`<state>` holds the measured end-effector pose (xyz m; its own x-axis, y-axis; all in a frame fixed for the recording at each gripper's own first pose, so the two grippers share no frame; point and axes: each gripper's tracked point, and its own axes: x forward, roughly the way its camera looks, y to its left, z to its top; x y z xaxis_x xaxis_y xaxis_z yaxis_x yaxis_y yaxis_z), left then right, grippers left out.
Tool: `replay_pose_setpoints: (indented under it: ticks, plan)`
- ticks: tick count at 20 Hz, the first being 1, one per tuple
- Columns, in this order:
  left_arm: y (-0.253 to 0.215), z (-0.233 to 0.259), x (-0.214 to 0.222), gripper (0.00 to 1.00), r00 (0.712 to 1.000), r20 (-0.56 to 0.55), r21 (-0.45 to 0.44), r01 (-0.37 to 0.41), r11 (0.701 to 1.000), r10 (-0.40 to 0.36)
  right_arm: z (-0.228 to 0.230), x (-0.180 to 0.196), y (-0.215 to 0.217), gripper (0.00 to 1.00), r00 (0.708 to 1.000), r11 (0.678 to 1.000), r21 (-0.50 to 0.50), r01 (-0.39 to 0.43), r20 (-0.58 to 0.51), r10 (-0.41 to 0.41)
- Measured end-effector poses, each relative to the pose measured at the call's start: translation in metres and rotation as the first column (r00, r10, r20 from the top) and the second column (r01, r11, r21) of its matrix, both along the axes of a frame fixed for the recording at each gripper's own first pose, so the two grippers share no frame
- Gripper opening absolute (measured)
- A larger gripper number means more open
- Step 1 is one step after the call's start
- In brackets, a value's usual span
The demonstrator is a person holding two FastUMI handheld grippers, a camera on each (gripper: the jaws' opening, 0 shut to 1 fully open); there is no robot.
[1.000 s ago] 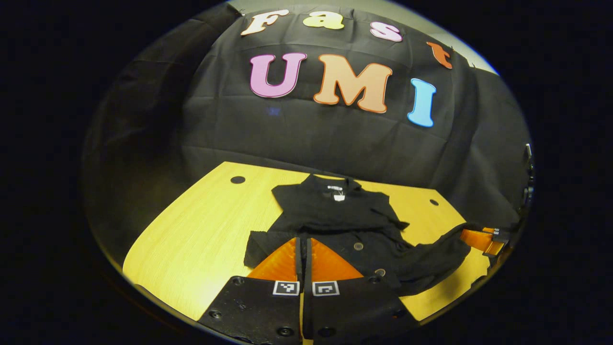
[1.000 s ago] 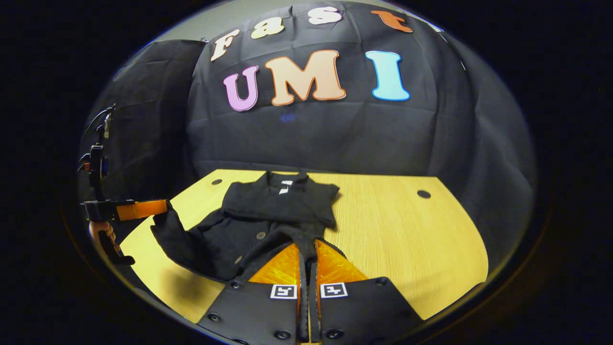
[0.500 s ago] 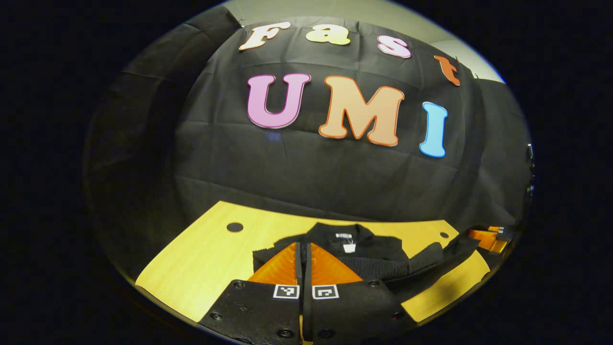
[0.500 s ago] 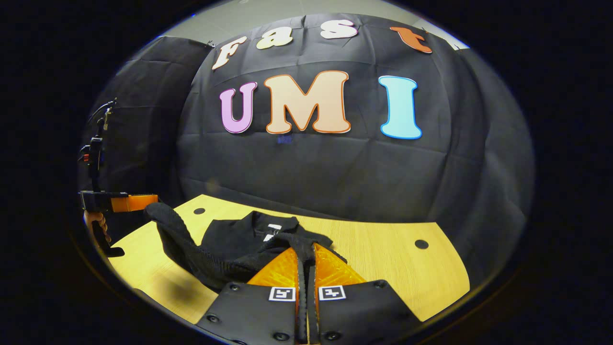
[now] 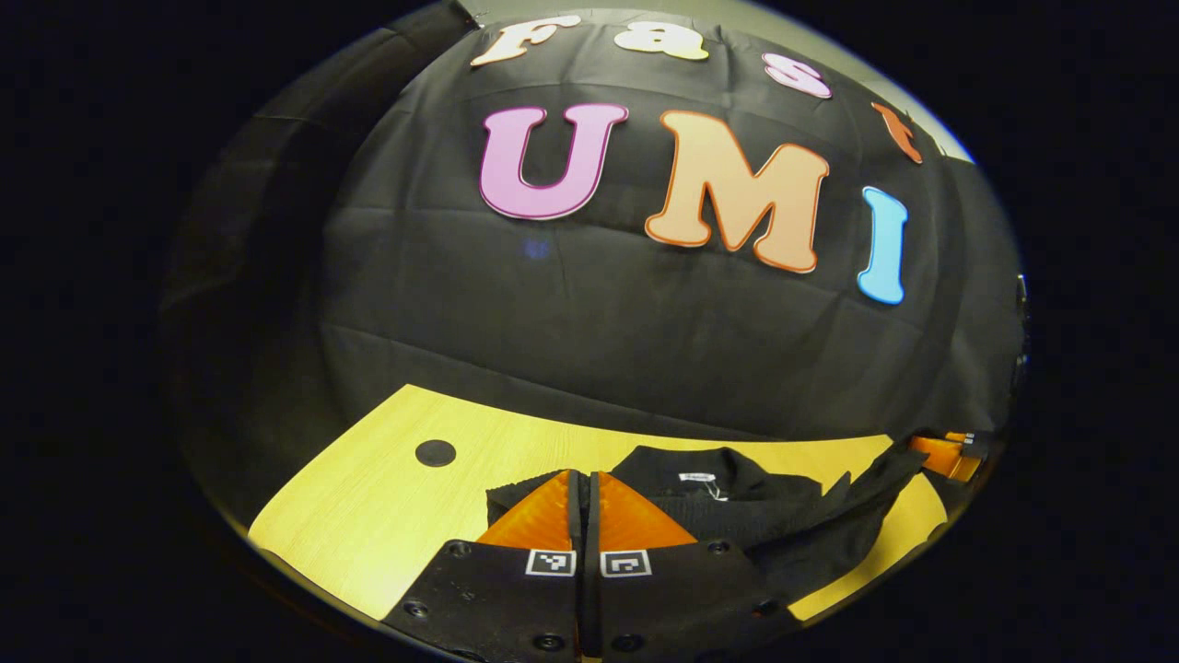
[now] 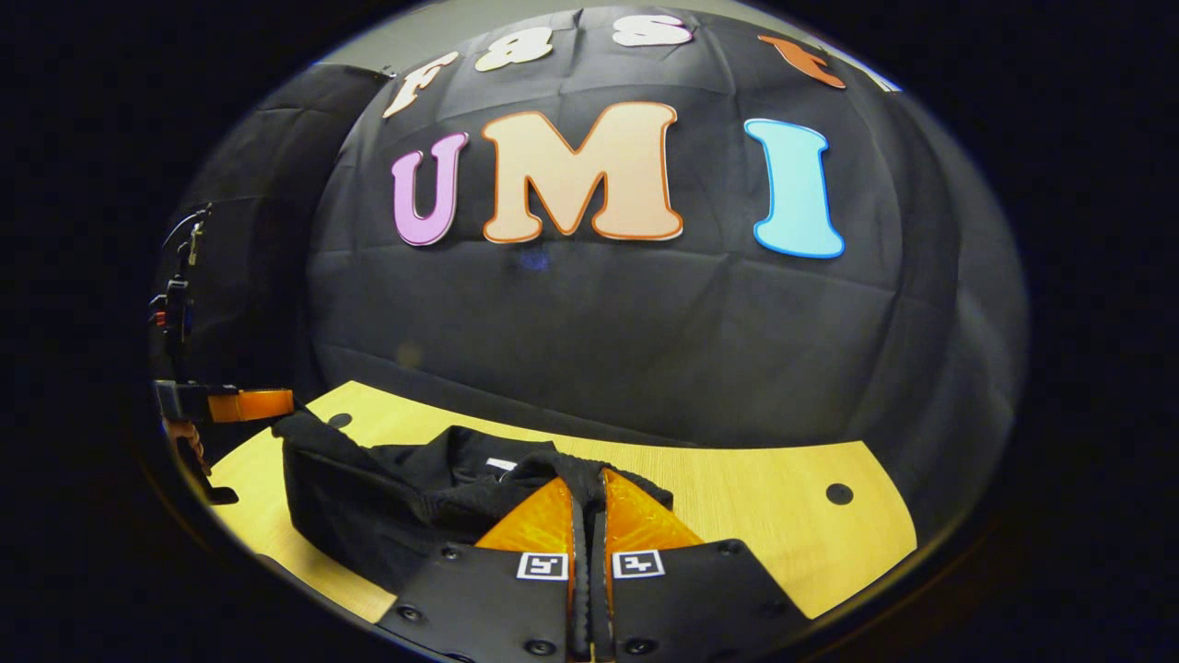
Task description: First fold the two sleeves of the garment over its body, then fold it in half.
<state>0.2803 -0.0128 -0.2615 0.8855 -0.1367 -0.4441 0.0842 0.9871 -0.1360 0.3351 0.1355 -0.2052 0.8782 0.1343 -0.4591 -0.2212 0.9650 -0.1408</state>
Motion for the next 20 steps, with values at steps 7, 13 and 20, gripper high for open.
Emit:
replay_pose_setpoints:
  ticks: [7,13,20]
  plan:
    - [-0.008,-0.059,0.033,0.0,0.999,-0.052,0.039,0.015,0.999,-0.013,-0.048,0.044,-0.006,0.03,0.998,0.998,-0.001,0.056,-0.034,-0.056]
    - [-0.012,-0.074,0.045,0.0,0.997,-0.069,0.103,0.047,0.994,-0.04,-0.079,0.049,-0.011,0.06,0.991,0.996,0.022,0.085,-0.108,-0.082]
    - [-0.009,-0.056,0.05,0.34,1.0,-0.012,0.097,0.026,0.995,-0.025,-0.066,0.05,-0.015,0.37,0.992,0.994,0.024,0.105,-0.079,-0.103]
